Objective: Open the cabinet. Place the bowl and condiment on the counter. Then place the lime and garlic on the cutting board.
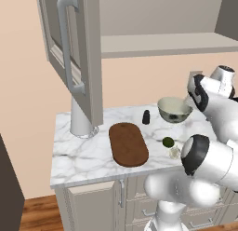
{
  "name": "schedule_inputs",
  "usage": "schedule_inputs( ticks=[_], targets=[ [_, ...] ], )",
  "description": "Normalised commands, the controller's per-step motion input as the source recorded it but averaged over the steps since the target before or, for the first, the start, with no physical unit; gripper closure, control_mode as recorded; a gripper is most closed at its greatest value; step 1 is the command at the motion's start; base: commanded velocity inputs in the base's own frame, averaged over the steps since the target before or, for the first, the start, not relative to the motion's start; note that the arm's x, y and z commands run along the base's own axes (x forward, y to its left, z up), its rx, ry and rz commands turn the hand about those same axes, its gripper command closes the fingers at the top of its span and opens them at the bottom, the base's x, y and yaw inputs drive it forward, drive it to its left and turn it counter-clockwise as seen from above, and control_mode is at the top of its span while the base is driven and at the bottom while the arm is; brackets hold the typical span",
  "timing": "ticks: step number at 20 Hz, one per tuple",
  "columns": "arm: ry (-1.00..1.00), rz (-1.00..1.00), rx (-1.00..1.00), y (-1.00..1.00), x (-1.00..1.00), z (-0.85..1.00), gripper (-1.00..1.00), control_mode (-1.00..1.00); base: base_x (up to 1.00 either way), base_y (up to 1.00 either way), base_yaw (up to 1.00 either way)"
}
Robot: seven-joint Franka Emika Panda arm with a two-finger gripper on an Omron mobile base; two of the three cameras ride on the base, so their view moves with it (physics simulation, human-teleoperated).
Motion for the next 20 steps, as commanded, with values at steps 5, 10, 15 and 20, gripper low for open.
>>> schedule_inputs(
  ticks=[5,10,15,20],
  targets=[
    [0.07,0.16,-0.04,0.99,-0.87,-0.24,-1.0,-1.0,0.0,0.0,0.0],
    [0.04,0.2,-0.05,0.98,-0.21,-0.39,-1.0,-1.0,0.0,0.0,0.0],
    [0.11,0.21,0.0,0.1,0.27,-0.41,-1.0,-1.0,0.0,0.0,0.0],
    [0.06,0.21,0.0,-0.12,0.5,-0.25,-1.0,-1.0,0.0,0.0,0.0]
  ],
)
